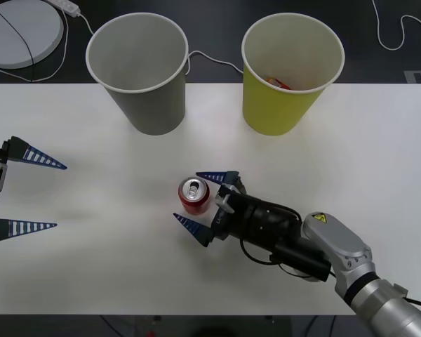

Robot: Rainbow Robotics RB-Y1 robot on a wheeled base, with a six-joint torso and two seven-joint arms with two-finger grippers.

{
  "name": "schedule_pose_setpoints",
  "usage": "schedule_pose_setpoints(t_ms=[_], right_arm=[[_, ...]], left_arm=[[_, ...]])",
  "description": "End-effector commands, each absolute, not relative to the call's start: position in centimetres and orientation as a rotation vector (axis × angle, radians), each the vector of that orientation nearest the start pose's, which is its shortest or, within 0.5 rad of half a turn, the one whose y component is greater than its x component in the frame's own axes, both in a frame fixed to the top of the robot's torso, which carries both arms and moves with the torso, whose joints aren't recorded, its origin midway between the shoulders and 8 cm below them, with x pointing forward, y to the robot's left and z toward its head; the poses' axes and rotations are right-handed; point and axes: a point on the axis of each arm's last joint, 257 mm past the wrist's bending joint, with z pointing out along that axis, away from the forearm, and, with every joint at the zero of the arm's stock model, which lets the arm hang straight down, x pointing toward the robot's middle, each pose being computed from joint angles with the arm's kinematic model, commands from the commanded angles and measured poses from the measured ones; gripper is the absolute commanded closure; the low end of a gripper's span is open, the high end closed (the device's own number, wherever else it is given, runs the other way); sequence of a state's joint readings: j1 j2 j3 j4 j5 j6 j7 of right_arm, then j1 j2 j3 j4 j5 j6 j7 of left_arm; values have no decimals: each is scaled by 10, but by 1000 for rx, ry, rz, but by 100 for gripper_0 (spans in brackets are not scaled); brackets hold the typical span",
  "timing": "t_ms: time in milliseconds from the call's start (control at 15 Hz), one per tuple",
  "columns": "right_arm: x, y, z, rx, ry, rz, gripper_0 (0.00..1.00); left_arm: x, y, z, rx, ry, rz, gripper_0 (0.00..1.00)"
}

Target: Put the can into the green bin and the plastic bottle into the gray bin

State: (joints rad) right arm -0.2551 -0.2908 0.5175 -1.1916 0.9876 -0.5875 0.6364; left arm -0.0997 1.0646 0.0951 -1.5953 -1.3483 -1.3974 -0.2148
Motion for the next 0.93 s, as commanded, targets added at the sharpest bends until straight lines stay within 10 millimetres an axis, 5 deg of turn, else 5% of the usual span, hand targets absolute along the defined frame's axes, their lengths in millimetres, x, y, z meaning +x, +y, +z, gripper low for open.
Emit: schedule_pose_setpoints(t_ms=[67,133,200,333,933], right_arm=[[450,33,-309,-1083,1358,510,0],[451,33,-308,-1084,1357,510,6],[450,33,-308,-1081,1360,515,74],[449,35,-308,-1089,1354,514,97],[446,37,-307,-1091,1356,542,100]], left_arm=[[383,317,-191,1836,1456,-241,0],[383,317,-191,1836,1456,-241,0],[383,317,-191,1836,1456,-241,0],[383,317,-191,1836,1456,-241,0],[383,317,-191,1836,1456,-241,0]])
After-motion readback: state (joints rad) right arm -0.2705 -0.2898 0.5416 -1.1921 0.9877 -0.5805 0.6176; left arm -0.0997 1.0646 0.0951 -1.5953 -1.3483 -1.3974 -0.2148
